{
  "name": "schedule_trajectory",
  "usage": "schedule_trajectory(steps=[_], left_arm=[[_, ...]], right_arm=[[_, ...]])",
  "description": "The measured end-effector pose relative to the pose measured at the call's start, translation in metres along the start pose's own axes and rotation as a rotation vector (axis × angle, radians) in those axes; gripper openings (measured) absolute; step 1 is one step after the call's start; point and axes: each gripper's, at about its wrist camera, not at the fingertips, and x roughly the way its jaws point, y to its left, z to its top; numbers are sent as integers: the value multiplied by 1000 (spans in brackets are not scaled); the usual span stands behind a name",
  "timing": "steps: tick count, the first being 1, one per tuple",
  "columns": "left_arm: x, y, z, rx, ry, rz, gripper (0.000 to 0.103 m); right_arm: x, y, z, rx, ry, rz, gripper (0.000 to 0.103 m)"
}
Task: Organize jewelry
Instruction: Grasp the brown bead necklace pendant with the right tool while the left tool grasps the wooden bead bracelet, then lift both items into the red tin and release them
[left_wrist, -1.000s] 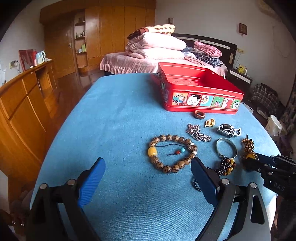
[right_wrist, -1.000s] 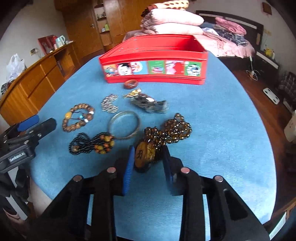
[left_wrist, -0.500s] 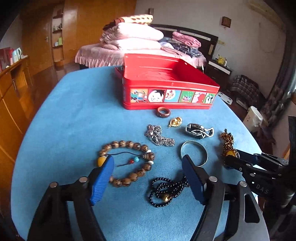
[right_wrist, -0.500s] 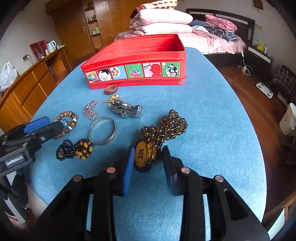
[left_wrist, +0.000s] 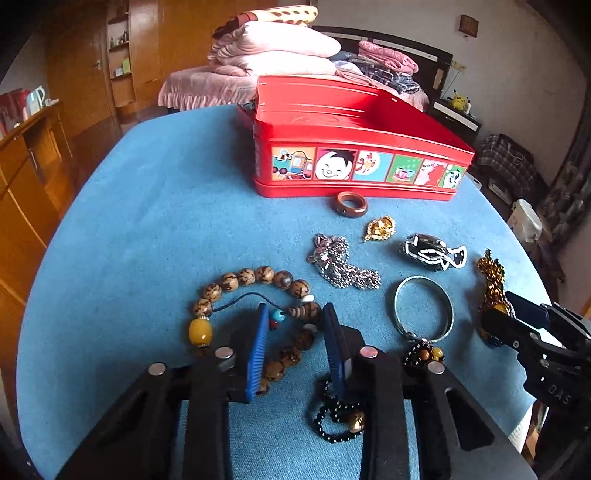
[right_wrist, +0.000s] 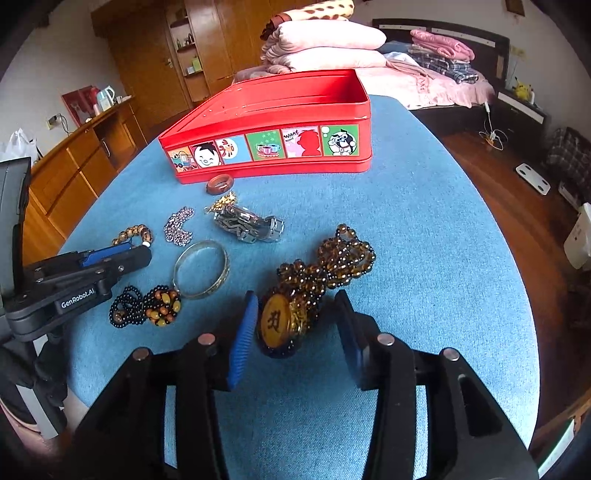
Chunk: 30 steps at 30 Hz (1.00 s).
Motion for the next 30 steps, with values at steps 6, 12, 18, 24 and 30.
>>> schedule_trajectory(steps=[6, 12, 18, 24, 30], left_arm=[[0, -3, -1, -12, -8, 2, 36], [0, -6, -3, -1, -33, 34, 31], [-4, 2, -6, -28, -43, 32, 14], [-5, 4, -9, -19, -45, 32, 14], [-5, 0, -8, -27, -55, 53, 14]], right_arm=[[1, -2, 3, 25, -1, -22, 54], [13, 2, 13, 21, -13, -55, 44], [21, 11, 17, -26, -29, -92, 34], [19, 15, 15, -31, -16, -98, 33], [19, 20, 14, -41, -21, -102, 24]])
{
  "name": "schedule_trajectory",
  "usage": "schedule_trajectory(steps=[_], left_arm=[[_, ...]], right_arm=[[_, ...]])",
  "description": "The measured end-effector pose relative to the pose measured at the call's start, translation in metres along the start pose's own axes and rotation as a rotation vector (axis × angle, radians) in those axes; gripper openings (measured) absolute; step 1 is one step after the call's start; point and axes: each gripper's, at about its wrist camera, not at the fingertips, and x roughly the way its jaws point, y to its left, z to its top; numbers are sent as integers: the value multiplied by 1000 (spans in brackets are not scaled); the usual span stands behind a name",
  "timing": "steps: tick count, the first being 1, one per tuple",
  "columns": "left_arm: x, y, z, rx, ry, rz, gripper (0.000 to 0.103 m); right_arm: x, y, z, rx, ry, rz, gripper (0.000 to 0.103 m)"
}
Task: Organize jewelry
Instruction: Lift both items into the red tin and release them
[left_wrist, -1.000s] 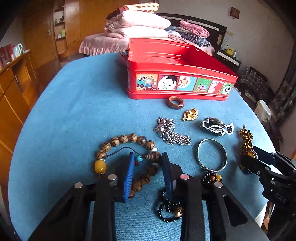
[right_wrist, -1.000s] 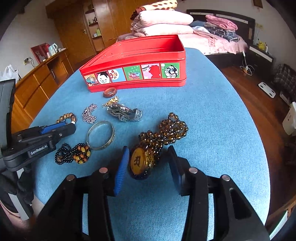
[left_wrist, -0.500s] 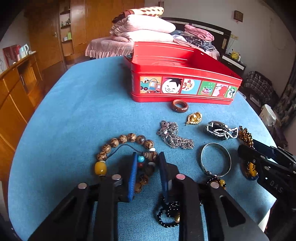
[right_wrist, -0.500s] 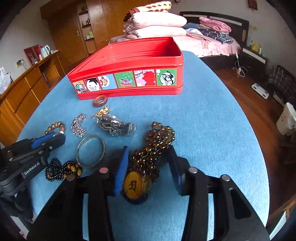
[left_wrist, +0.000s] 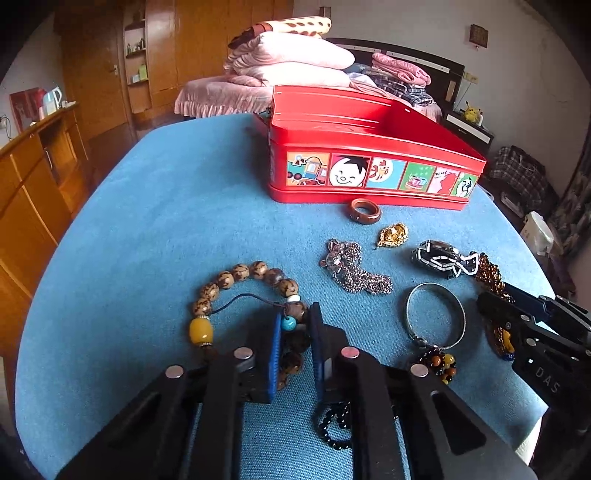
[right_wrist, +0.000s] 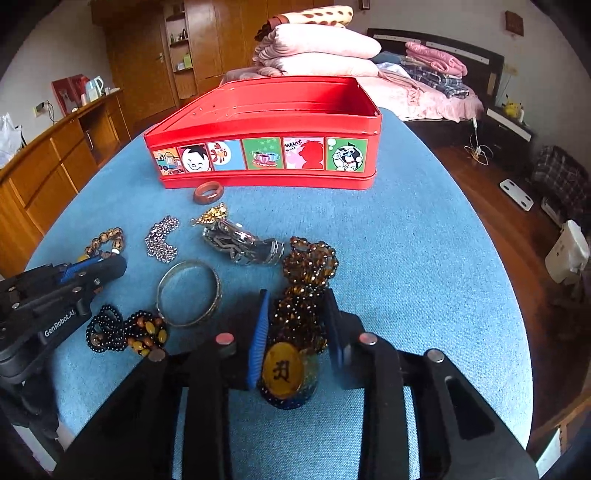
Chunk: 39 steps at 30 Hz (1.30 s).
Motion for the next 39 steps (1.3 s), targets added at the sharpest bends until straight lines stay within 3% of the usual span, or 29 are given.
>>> schedule_trajectory(steps=[6, 13, 20, 30, 39], left_arm=[[-9, 15, -4, -71, 3, -82, 13], [-32, 24, 6, -100, -56, -108, 13], [-49, 22, 45, -102, -134, -132, 12], [-68, -3, 131, -90, -265, -202, 12], [-14, -18, 183, -81, -215, -198, 12]], right_arm=[[-13, -8, -1, 26, -7, 42, 21], [-31, -14, 16, 21, -55, 67, 21], [-39, -10, 53, -12, -107, 66, 21], [-35, -12, 135, -27, -159, 81, 21], [17, -24, 179, 4, -101, 88, 21]])
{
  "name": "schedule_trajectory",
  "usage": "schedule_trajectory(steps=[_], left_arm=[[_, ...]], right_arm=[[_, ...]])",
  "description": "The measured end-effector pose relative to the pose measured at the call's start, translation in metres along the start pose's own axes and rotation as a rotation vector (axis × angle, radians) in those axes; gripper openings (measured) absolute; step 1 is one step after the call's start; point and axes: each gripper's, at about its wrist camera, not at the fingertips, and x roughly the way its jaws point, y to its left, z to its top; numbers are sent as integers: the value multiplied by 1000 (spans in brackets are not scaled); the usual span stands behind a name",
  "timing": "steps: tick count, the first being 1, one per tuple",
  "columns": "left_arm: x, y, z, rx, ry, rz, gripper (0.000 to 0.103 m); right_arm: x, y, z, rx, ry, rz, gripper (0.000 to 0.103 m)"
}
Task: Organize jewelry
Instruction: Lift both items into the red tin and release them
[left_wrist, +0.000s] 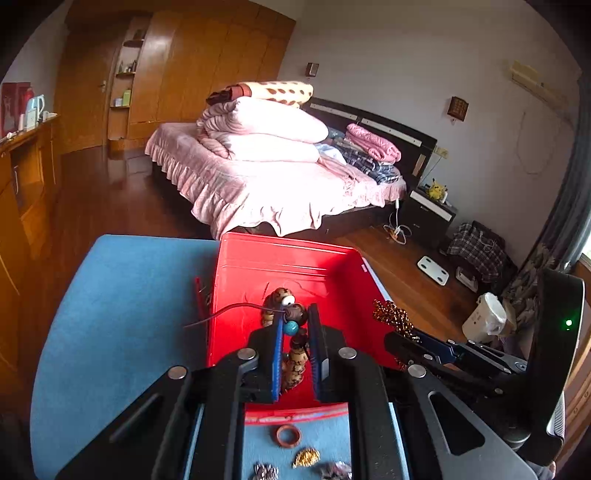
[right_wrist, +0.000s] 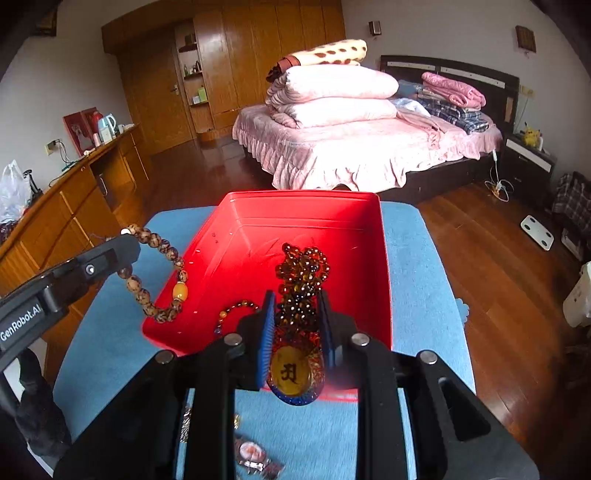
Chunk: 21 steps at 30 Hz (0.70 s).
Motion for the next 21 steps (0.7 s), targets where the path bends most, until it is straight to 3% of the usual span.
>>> schedule_trajectory(steps=[10, 12, 14, 18, 21], left_arm=[[65, 11, -4, 8, 92, 56, 13], [72, 13, -5, 14, 91, 78, 21], [73, 14, -8, 19, 89, 97, 40], [63, 18, -12, 13, 69, 103, 47], [46, 21, -17, 13, 34, 113, 60]], right_arm=[[55, -12, 5, 21, 79, 3, 24], [58, -13, 7, 21, 72, -8, 31], [59, -14, 10, 14, 59, -22, 38], [51, -15, 7, -2, 31, -55, 53], [36, -16, 0, -13, -6, -73, 61]])
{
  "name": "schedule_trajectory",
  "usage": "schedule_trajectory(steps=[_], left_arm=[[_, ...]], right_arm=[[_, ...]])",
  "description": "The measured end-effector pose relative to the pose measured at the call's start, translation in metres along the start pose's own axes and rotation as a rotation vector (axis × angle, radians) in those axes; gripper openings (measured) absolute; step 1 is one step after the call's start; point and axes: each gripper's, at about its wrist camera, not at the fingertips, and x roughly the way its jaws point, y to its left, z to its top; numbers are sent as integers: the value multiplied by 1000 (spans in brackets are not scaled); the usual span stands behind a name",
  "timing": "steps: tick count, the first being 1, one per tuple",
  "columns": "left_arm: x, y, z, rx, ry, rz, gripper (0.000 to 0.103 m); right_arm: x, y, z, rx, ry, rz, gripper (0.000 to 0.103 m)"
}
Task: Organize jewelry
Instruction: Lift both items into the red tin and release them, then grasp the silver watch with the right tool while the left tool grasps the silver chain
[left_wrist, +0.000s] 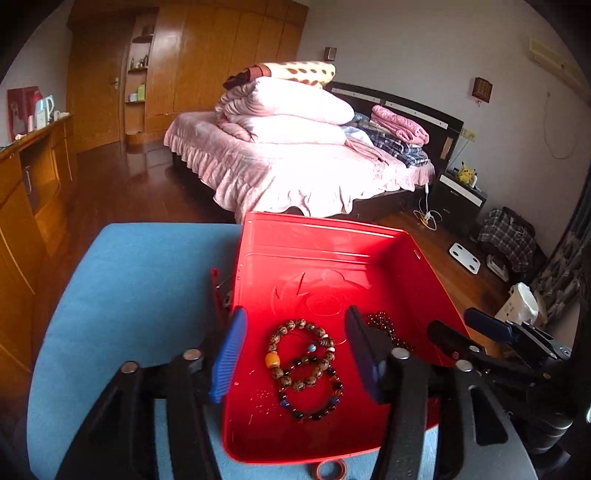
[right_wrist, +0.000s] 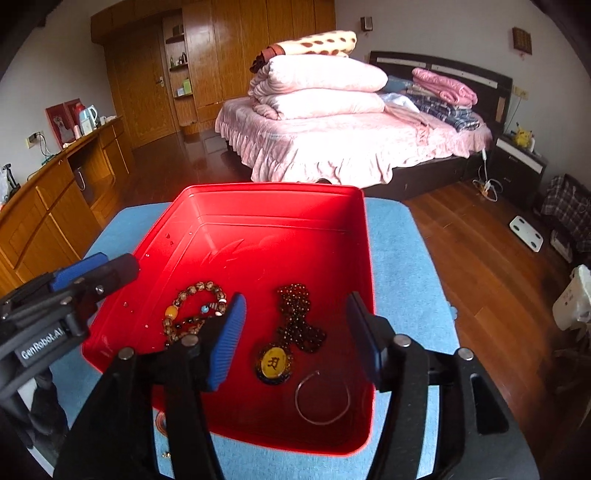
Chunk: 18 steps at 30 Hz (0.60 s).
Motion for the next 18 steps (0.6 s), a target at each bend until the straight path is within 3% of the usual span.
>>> schedule_trajectory(steps=[5, 7, 18], left_arm=[[-46, 3, -21, 15, -89, 22, 85], [-61, 5, -32, 21, -107, 43, 89], [-116, 8, -100, 40, -73, 47, 92]], right_arm=[[-37, 4, -21, -4, -67, -3, 79], [-53, 7, -36, -11, -80, -8, 81], [-101, 24, -111, -8, -39, 49, 85]])
